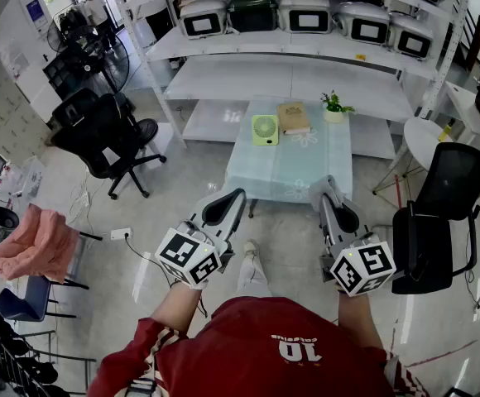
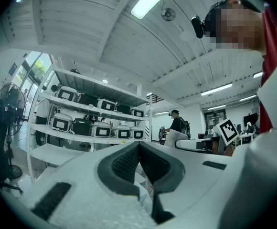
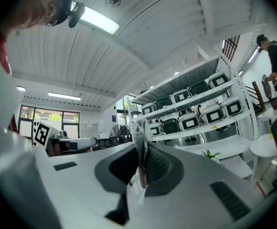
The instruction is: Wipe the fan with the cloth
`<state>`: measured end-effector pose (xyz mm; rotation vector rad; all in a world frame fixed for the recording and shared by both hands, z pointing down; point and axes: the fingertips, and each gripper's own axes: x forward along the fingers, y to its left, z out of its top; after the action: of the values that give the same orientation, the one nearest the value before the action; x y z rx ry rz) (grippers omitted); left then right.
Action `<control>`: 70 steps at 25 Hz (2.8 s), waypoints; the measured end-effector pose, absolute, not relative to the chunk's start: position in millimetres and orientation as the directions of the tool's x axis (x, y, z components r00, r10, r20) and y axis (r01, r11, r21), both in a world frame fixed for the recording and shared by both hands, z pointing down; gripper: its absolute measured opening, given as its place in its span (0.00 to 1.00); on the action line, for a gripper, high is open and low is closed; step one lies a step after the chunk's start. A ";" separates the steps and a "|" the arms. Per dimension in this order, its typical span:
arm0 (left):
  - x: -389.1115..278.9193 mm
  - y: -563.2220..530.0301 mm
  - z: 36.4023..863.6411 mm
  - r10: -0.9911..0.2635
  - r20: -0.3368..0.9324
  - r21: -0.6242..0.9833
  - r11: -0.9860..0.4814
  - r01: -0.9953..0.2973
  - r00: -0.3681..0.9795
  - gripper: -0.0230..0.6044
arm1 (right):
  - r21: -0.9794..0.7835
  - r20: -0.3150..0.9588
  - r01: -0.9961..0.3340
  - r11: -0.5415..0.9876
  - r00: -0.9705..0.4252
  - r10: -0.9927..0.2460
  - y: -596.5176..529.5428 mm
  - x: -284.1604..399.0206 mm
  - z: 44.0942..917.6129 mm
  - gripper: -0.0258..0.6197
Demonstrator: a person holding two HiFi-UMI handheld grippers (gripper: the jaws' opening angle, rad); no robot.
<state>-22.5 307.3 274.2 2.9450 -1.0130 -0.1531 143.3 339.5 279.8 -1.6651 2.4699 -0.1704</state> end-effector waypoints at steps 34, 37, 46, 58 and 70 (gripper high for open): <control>-50.1 248.3 290.4 -0.673 -0.057 0.017 -0.739 -0.673 0.738 0.03 | -0.130 -0.020 -0.904 0.408 -0.409 -0.912 272.0 115.1 294.3 0.07; -50.5 226.8 294.3 -0.676 -0.055 0.023 -0.737 -0.676 0.735 0.03 | -0.135 -0.012 -0.901 0.411 -0.414 -0.910 247.3 114.8 296.6 0.07; -63.3 124.8 291.4 -0.701 -0.078 0.079 -0.713 -0.697 0.709 0.03 | -0.139 0.049 -0.895 0.424 -0.434 -0.900 148.3 112.7 294.5 0.07; -73.6 -29.7 285.3 -0.656 -0.062 0.103 -0.754 -0.649 0.752 0.03 | -0.198 0.099 -0.899 0.391 -0.416 -0.904 4.7 108.4 298.1 0.07; -103.4 -120.3 308.6 -0.626 -0.037 0.099 -0.778 -0.621 0.779 0.03 | -0.169 0.170 -0.913 0.372 -0.398 -0.901 -84.6 84.8 322.0 0.07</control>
<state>-103.4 -120.3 308.6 2.8856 -1.0130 -0.1045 84.8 -84.6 322.0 -1.7486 2.6420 -0.3776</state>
